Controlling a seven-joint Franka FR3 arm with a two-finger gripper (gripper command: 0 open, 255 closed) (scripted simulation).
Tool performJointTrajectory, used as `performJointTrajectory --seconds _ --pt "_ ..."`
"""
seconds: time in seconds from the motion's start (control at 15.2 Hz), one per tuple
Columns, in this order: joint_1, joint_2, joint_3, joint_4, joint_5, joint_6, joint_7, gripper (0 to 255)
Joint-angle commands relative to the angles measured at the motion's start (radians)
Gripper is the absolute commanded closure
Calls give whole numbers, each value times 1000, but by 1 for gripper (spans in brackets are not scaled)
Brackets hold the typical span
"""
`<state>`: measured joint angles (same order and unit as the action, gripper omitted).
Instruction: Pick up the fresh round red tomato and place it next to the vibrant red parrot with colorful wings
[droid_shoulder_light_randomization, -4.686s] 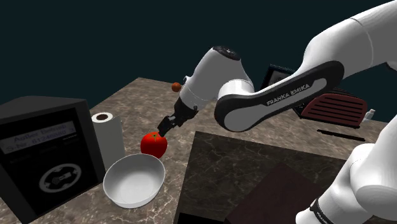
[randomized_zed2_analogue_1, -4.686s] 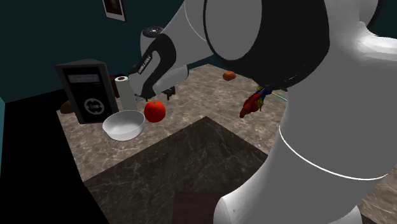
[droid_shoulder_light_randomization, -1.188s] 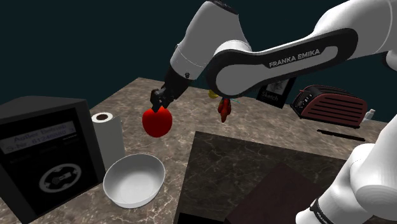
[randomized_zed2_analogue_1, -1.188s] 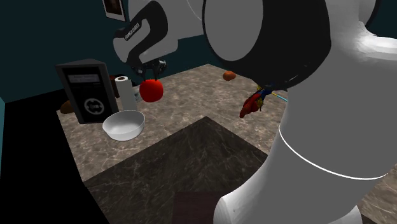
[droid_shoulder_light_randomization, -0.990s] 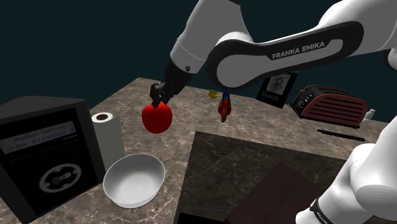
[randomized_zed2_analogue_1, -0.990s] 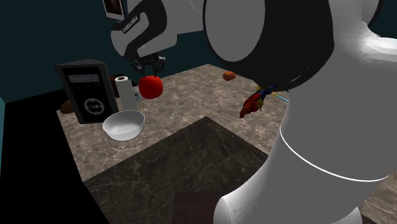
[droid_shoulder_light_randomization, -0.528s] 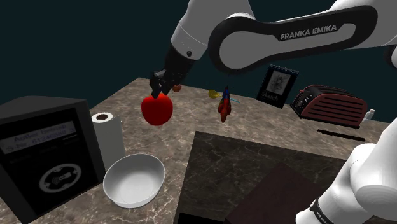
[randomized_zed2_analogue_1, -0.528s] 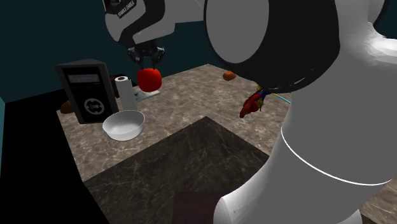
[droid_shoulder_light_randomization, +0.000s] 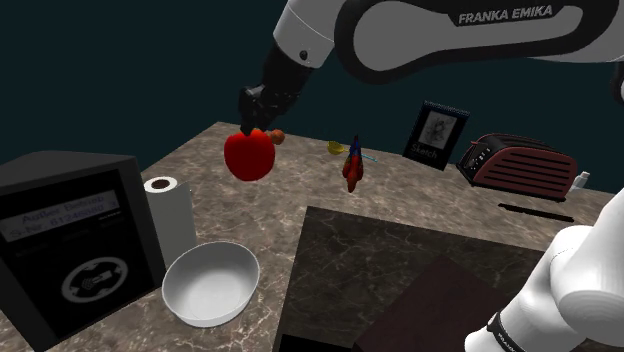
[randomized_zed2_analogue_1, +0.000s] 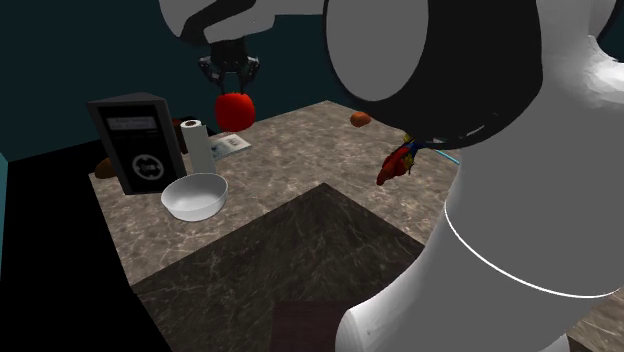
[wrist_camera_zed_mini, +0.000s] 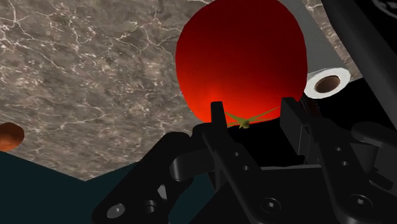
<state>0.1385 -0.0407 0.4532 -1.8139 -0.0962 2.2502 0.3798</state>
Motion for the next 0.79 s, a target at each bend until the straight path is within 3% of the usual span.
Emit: performJointTrajectory --seconds 0.0,0.73 --pt "-16 -37 -22 -34 40 4 -53 255" --pt "-79 -224 -219 -234 234 19 -400 255"
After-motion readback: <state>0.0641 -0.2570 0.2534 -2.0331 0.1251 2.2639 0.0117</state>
